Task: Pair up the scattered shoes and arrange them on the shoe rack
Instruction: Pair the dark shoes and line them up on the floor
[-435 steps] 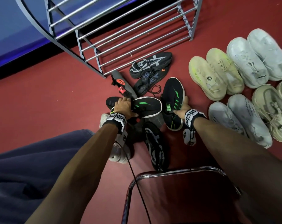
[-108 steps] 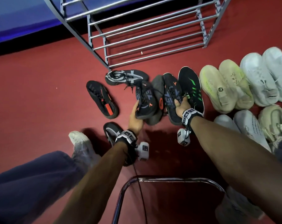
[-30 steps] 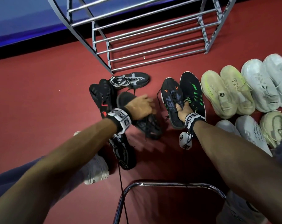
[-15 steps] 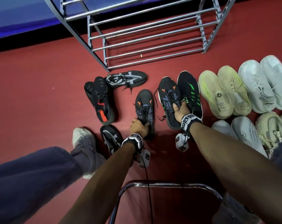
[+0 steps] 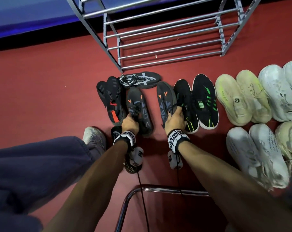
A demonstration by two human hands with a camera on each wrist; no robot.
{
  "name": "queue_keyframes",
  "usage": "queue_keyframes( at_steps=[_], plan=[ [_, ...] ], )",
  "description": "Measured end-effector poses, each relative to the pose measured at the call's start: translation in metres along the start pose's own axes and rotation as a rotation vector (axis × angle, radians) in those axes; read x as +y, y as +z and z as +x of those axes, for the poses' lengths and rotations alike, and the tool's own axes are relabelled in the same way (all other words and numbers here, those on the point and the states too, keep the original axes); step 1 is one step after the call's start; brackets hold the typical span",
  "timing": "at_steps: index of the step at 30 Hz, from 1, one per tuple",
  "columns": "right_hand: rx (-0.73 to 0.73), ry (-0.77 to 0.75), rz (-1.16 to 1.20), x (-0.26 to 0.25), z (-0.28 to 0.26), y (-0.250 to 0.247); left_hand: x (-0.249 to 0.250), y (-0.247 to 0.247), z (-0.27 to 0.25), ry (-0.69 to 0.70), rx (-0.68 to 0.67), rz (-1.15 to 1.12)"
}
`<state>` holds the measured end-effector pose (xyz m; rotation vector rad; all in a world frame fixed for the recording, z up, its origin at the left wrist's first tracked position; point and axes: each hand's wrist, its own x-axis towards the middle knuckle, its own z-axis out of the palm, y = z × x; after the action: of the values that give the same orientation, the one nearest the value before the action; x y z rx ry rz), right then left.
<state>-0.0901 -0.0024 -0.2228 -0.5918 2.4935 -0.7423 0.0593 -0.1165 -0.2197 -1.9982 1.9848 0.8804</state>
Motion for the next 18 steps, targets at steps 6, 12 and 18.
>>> queue_keyframes(
  at_steps=[6, 12, 18],
  plan=[
    [-0.392, 0.109, 0.153, 0.017, 0.001, 0.028, -0.029, 0.013, 0.006, 0.182, -0.042, 0.095],
    [-0.300, 0.067, 0.108, 0.018, 0.009, 0.017, -0.012, 0.020, 0.000, 0.233, -0.024, 0.040],
    [-0.251, 0.162, -0.035, -0.003, 0.027, 0.014, 0.012, 0.013, 0.005, 0.150, -0.040, 0.187]
  ],
)
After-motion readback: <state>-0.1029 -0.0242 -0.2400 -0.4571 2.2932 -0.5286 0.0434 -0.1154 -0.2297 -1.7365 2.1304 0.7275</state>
